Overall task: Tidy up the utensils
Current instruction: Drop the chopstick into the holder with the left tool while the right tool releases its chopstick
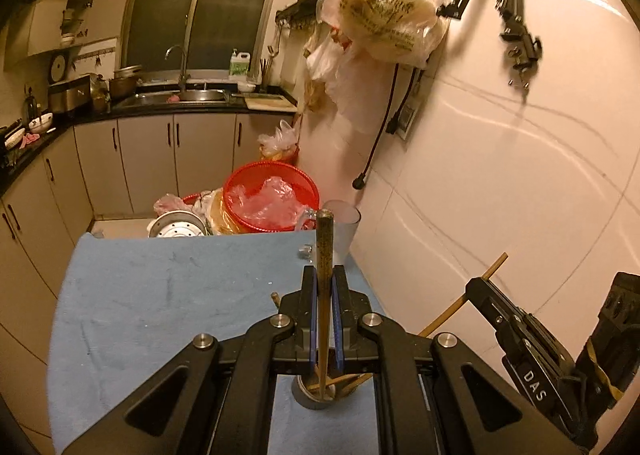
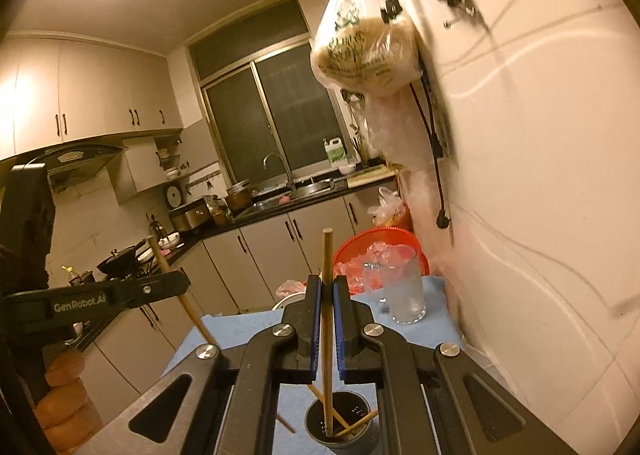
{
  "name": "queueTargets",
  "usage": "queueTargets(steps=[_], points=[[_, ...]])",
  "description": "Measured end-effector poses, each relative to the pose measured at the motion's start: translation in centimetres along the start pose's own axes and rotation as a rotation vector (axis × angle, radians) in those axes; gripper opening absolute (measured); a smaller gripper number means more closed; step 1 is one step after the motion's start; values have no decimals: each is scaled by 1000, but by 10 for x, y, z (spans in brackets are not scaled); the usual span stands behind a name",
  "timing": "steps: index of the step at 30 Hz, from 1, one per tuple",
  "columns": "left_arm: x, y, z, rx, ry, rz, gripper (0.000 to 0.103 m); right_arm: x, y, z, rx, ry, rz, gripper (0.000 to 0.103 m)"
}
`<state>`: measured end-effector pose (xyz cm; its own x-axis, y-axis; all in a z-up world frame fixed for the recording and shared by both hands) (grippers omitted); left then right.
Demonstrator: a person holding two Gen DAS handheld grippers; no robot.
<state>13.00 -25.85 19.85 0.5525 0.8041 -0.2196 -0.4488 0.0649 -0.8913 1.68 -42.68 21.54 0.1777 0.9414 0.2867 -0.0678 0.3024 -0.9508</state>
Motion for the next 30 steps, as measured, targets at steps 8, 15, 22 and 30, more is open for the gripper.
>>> queueTargets(steps=[8,15,22,30], points=[[8,36,-45,90,-24,18,7,-15,29,-22,67,3,11,6],[12,57,-56,145,-33,14,7,-20,50,-28,126,-2,17,7],[18,64,-57,170,-50,25,10,-23,57,-27,157,9,11,9],[24,57,-23,117,-46,34,30,-22,42,3,113,0,-31,10]])
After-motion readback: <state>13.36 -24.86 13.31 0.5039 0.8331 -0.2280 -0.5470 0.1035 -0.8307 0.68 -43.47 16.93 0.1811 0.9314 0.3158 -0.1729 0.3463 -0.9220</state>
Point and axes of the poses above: each gripper's, at about its wrist camera, not at the fingertips, and z roughly against the way its jaws point, x to its left, y to its underside, the point moved 3 cm from there along -z, roughly the way its jaws point, and after that the axes turned 12 degrees about -x, right-handed, at the moved point
